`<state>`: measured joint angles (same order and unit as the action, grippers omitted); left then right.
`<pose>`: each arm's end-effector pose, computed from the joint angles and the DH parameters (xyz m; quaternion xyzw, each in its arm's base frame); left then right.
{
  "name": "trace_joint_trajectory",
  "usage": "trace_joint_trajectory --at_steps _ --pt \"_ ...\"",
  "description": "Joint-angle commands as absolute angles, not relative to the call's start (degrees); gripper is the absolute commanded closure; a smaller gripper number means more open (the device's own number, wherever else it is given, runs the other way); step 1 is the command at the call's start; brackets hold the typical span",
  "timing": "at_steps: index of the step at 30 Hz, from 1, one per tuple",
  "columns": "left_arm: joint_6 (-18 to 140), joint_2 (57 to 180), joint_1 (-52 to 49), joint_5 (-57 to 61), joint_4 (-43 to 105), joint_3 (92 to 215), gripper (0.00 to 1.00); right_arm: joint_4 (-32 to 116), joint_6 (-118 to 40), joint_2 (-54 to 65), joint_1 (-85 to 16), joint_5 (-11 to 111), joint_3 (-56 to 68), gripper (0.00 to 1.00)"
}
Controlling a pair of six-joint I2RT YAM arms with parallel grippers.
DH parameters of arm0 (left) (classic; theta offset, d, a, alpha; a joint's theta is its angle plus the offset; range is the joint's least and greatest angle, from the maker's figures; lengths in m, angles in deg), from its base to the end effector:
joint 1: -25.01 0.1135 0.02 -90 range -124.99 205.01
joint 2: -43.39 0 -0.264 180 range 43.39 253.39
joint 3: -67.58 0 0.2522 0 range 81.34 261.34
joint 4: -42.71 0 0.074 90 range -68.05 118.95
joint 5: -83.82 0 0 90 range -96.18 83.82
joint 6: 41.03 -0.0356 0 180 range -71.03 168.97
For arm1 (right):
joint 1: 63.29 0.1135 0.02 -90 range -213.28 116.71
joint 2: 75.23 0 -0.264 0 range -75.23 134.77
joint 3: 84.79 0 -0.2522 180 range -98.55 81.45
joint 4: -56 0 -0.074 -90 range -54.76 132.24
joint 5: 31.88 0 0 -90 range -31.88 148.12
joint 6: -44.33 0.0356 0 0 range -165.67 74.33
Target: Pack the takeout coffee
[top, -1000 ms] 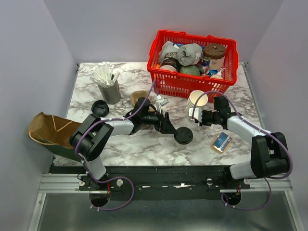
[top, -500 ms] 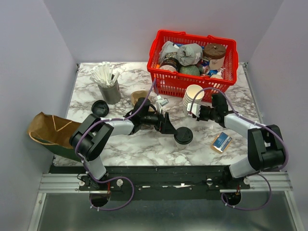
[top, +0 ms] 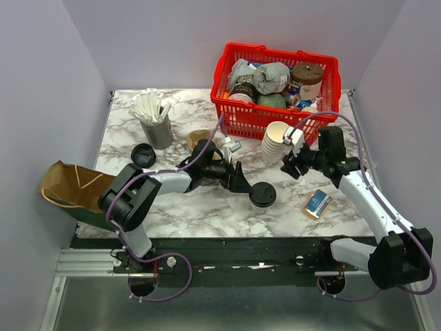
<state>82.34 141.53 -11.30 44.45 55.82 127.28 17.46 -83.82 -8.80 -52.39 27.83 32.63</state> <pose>0.2595 -0.2248 0.1767 0.2482 0.7577 -0.5727 0.1904 0.2356 0.0637 0.2679 -0.4625 0.7597 0.1405 0.4350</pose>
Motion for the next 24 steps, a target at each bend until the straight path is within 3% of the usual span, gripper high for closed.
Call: trace_joint_trajectory --at_steps 1,6,8,9,15,17,18,24 --pt "80.79 140.07 -11.02 44.88 55.41 128.28 0.07 7.0 -64.24 -7.39 -53.61 18.32 27.76 0.34" --pt "80.88 140.24 -10.94 44.97 56.28 128.63 0.06 0.06 -55.43 -0.45 -56.95 2.95 27.66 0.28" --pt "81.49 140.77 -10.94 45.23 57.16 129.24 0.06 -3.45 -57.26 2.19 -57.92 -1.63 27.15 0.26" --pt "81.67 140.86 -10.94 45.41 57.34 129.33 0.06 -3.73 -57.53 4.37 -58.01 -3.04 26.87 0.17" --pt "82.11 140.86 -10.94 45.67 57.6 129.6 0.06 -11.8 -67.09 10.63 -58.54 -11.3 24.15 0.13" --pt "82.02 140.68 -10.94 45.59 57.25 129.16 0.06 -17.14 -72.79 13.53 -58.63 -13.59 22.4 0.09" --pt "81.93 140.68 -11.02 45.5 57.16 129.07 0.06 -18.4 -74.05 14.49 -58.54 -13.6 22.04 0.0" --pt "81.32 141.12 -11.02 45.5 56.2 129.51 0.06 -22.11 -79.51 18.2 -58.54 -10.27 21.59 0.0"
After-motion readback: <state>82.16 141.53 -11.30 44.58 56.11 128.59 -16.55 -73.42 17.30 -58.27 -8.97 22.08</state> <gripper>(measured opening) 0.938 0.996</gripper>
